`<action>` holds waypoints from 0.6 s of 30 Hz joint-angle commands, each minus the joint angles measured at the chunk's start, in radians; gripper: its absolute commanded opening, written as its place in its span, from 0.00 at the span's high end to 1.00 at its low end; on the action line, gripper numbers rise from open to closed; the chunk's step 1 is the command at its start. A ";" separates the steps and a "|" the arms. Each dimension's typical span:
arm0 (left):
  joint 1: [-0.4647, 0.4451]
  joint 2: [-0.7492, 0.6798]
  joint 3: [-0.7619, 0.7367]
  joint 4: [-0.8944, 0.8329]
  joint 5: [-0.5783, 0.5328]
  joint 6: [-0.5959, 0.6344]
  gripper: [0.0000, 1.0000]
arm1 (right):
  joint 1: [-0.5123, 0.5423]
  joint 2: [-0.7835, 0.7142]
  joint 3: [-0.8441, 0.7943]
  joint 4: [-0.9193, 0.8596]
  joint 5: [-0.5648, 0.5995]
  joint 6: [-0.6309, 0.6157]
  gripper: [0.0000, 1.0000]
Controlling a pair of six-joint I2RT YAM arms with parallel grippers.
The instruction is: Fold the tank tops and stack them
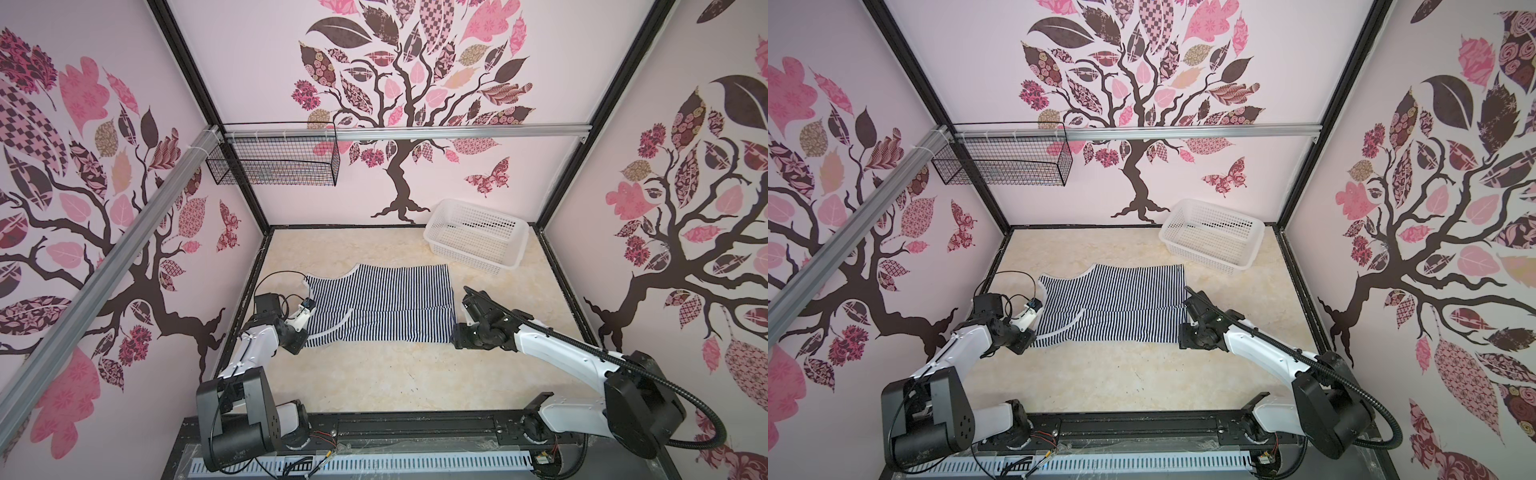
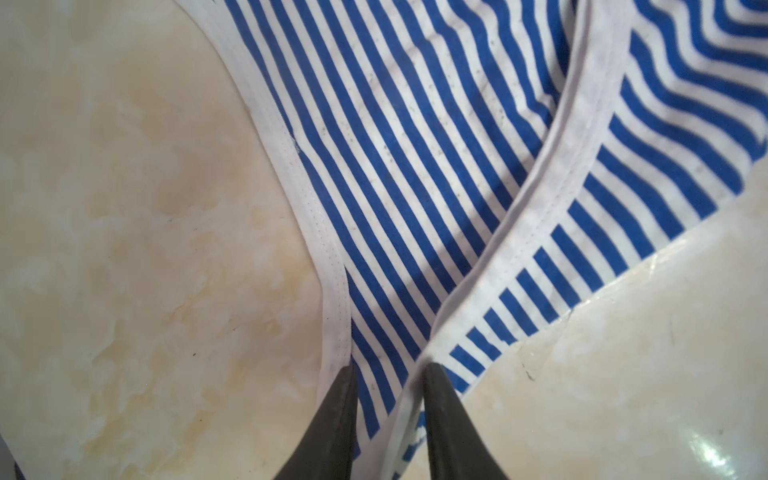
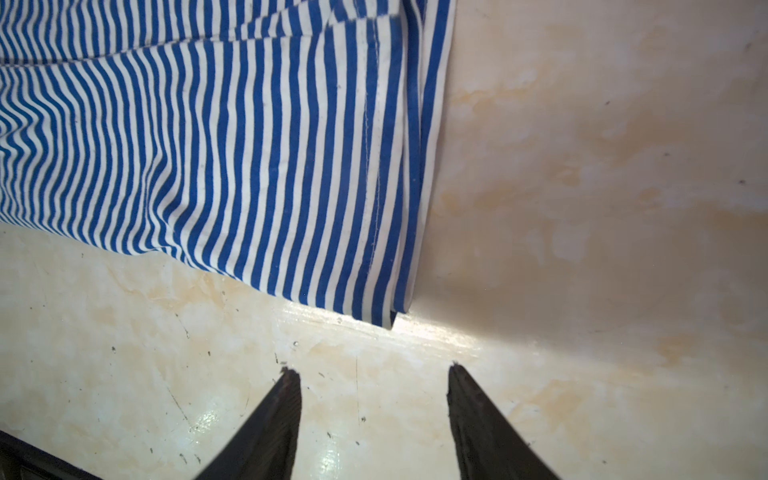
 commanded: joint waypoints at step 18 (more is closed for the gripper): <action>0.021 0.045 0.094 -0.016 0.006 0.049 1.00 | -0.003 0.023 0.004 -0.001 -0.005 -0.011 0.40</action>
